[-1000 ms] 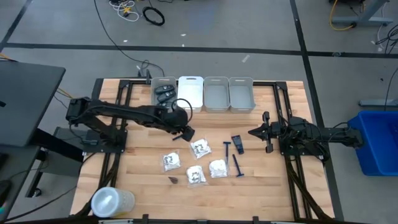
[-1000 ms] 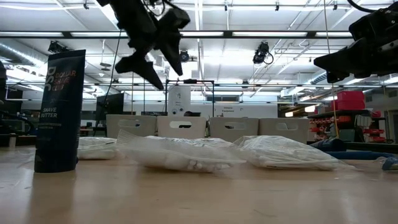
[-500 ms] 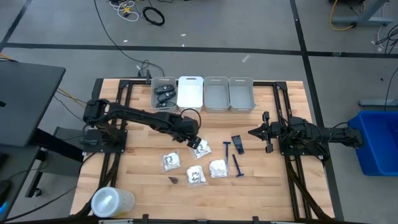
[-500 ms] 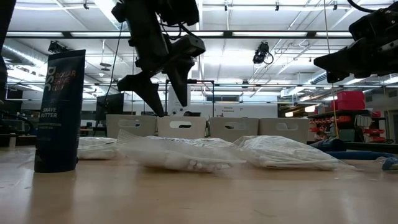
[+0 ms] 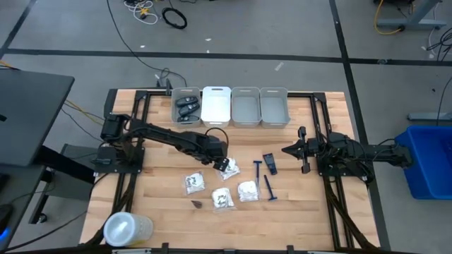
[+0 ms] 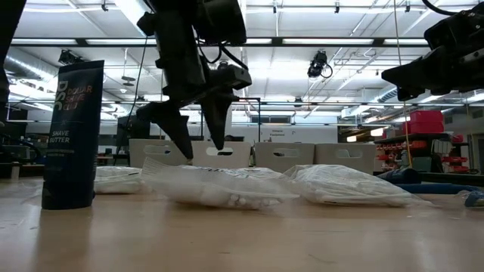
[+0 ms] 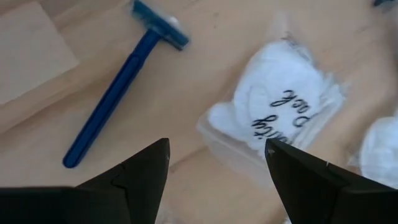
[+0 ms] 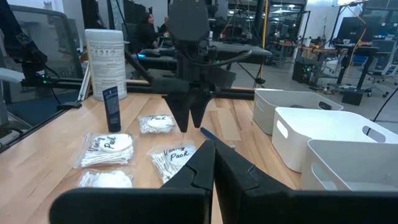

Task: Pick & Place Travel size toiletries
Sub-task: Put the white cotton pack into the white bin

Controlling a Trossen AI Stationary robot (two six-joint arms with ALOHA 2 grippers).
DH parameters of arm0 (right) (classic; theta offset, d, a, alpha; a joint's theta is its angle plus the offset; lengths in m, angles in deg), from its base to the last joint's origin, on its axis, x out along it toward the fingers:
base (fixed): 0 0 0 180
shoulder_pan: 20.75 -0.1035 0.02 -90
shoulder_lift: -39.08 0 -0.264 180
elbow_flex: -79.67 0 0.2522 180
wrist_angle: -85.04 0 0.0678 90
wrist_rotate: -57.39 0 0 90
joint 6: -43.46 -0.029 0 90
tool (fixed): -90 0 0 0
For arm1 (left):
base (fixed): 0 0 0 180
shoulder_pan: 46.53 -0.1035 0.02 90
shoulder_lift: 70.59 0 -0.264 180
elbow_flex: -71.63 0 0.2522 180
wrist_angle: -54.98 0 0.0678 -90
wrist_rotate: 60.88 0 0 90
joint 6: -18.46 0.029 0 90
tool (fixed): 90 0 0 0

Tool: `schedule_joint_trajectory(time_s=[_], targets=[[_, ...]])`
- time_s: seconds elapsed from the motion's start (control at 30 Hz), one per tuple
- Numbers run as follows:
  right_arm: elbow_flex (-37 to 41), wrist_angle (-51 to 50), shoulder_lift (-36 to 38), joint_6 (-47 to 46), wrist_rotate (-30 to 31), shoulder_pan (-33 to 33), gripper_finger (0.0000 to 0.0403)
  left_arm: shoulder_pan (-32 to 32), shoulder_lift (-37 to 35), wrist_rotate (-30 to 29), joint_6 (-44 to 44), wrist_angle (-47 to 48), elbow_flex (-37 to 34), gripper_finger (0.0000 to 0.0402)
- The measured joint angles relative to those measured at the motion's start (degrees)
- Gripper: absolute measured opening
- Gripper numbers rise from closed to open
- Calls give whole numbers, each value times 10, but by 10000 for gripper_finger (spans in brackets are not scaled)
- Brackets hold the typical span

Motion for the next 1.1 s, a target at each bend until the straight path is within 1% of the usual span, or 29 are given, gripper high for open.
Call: schedule_joint_trajectory(time_s=[0.13,0.2,0.27,0.47,0.77,0.87,1.1], targets=[[0,0,0,0,0,0,14,3,1,-4,-11,-10,-12,270],[0,0,0,0,0,0,13,4,12,-11,-13,-16,-12,270],[0,0,0,0,0,0,14,4,24,-5,-12,-14,-12,270],[0,0,0,0,0,0,14,6,61,30,-11,-50,-12,270],[0,-1,0,0,0,0,14,6,61,39,-13,-49,-11,268],[0,-1,0,0,0,0,14,6,61,42,-10,-47,-11,254],[0,-1,0,0,0,0,13,6,61,45,2,-43,-12,201]])
